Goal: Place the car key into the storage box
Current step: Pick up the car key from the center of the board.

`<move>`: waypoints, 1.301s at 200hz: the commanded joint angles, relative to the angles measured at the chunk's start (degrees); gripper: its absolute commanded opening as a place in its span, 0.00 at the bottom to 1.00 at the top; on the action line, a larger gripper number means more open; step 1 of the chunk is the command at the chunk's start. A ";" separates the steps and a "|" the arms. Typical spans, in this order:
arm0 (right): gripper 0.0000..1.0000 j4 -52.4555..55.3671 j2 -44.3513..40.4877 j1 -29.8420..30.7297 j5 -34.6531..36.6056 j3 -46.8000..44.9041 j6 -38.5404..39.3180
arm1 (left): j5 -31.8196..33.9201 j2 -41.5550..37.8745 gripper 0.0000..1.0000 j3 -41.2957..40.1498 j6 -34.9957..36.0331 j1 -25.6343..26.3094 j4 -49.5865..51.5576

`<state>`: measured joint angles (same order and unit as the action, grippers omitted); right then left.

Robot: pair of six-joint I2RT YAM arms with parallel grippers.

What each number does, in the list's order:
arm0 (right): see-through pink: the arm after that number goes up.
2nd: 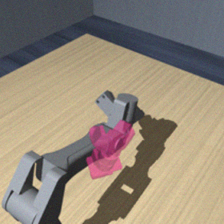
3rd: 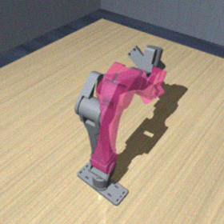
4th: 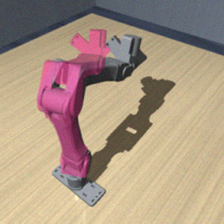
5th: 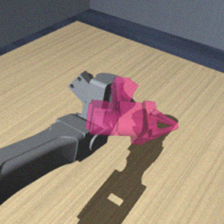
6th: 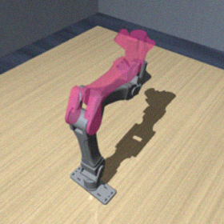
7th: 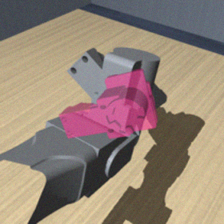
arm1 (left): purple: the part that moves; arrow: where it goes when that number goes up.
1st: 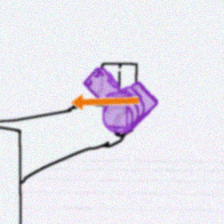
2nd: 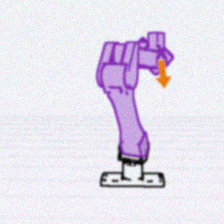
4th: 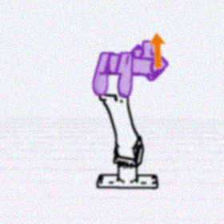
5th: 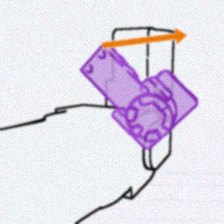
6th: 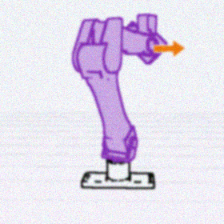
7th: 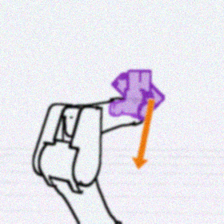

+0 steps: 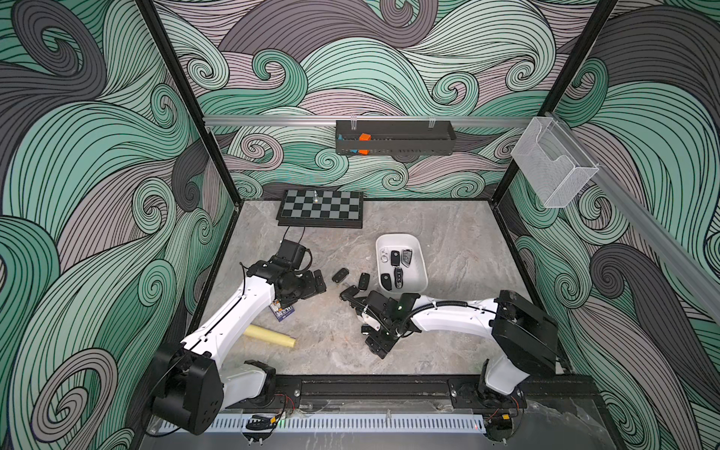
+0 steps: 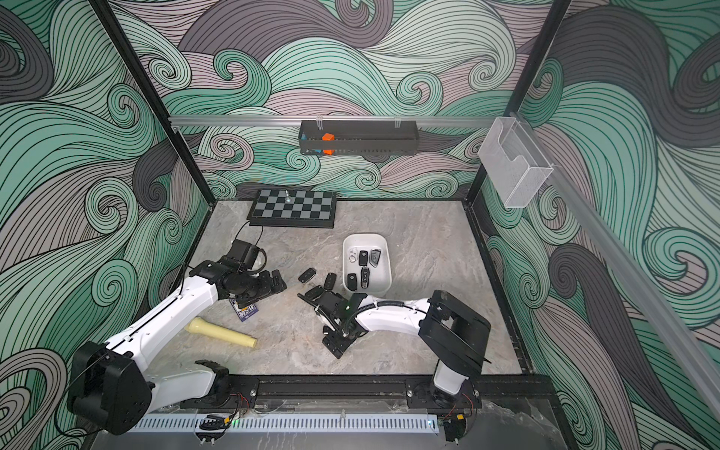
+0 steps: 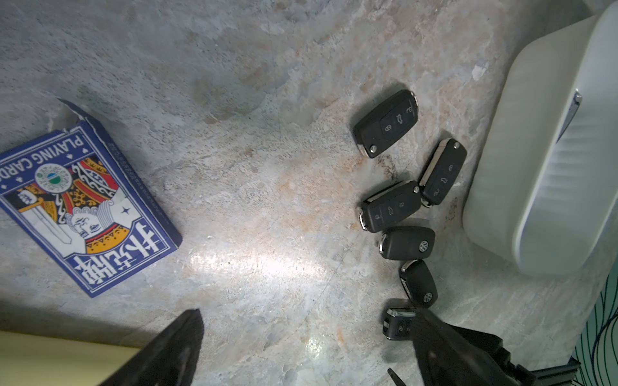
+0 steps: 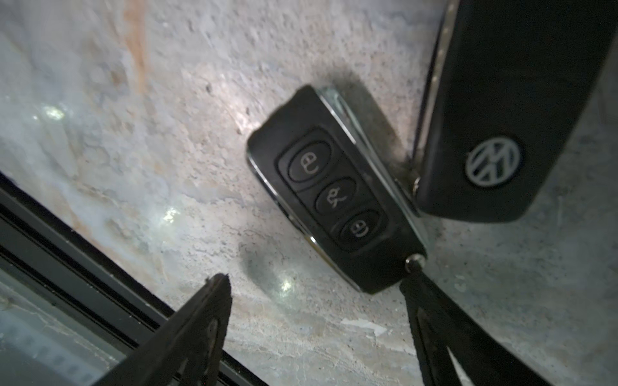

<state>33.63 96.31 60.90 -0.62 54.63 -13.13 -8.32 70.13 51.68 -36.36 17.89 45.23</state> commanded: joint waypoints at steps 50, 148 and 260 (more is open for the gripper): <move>0.75 -0.85 5.12 1.36 0.25 5.95 2.23 | 0.76 -1.32 0.98 -0.09 2.43 -1.62 0.86; 0.75 0.61 8.33 3.03 5.66 8.39 4.45 | 0.40 -1.75 0.98 0.18 5.20 -3.73 2.09; 0.71 1.84 12.24 2.83 7.75 12.41 7.68 | -0.65 -2.28 0.98 -0.74 4.92 -4.90 1.74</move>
<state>34.15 107.55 63.72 7.88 67.48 -6.09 -8.29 69.08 51.46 -31.48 13.50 46.28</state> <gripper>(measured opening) 0.750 0.977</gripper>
